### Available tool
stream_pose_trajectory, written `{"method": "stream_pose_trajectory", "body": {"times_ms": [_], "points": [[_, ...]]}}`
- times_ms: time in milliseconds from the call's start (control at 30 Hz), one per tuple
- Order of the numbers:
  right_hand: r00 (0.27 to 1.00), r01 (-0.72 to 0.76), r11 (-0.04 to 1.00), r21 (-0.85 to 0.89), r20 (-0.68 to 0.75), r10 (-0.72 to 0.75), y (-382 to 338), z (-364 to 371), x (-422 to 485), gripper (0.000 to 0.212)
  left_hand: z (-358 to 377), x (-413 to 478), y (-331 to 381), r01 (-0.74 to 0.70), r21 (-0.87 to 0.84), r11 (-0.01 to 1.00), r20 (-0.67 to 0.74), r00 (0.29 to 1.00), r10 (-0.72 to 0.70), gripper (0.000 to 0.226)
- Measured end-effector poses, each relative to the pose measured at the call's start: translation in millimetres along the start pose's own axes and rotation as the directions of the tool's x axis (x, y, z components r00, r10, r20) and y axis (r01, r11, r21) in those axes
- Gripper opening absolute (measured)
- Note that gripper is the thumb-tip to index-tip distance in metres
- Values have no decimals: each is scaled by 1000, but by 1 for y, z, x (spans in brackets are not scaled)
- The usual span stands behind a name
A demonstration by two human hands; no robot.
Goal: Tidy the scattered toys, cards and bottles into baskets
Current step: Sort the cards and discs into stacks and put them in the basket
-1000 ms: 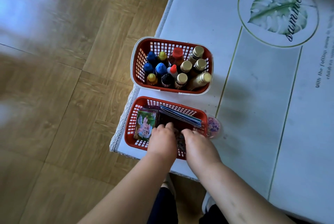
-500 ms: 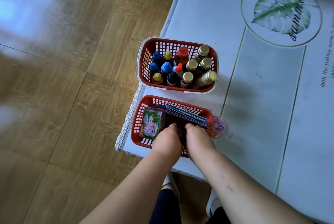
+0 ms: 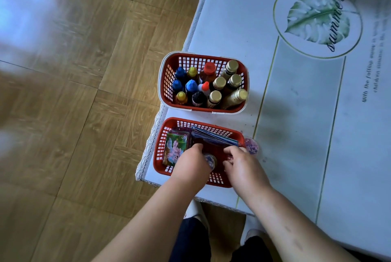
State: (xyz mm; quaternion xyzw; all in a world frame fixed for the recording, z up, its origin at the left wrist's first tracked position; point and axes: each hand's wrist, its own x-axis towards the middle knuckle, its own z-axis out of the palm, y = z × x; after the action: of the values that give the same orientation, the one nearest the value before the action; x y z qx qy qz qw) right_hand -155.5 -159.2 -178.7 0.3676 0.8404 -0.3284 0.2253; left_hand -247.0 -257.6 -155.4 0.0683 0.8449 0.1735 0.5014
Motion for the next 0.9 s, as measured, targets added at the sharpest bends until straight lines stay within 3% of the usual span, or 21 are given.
{"method": "stream_pose_trajectory", "body": {"times_ms": [133,233,367,467,600,733,800,867,900], "points": [[999,-9,1000,1,32,9,-4,-6,4,35,-7,-1,3,-12,16,1000,-11,1000,13,55],[999,-30,999,21,13,29,-4,-15,4,22,-12,-2,8,-48,69,996,-18,999,50,49],[986,-39,998,55,-161,47,8,-33,1,5,-15,-4,16,-114,91,989,-31,993,117,43],[958,-100,993,55,-264,111,29,-44,12,19,-16,-7,24,-141,59,988,-61,988,144,35],[997,-63,982,-179,-58,53,54,-32,34,53,-15,-7,37,-116,-77,990,-99,989,109,32],[996,91,921,-379,19,-91,71,-24,52,42,-15,-6,63,-157,-144,977,-181,975,130,34],[996,79,939,-336,70,-58,79,-31,56,33,-13,-7,84,-170,-177,969,-207,969,132,33],[995,7,990,-139,104,8,84,-45,59,18,-13,-7,106,-187,-214,959,-227,964,137,33],[993,-48,998,-27,109,51,85,-54,60,21,-14,-7,116,-201,-226,953,-237,960,146,34]]}}
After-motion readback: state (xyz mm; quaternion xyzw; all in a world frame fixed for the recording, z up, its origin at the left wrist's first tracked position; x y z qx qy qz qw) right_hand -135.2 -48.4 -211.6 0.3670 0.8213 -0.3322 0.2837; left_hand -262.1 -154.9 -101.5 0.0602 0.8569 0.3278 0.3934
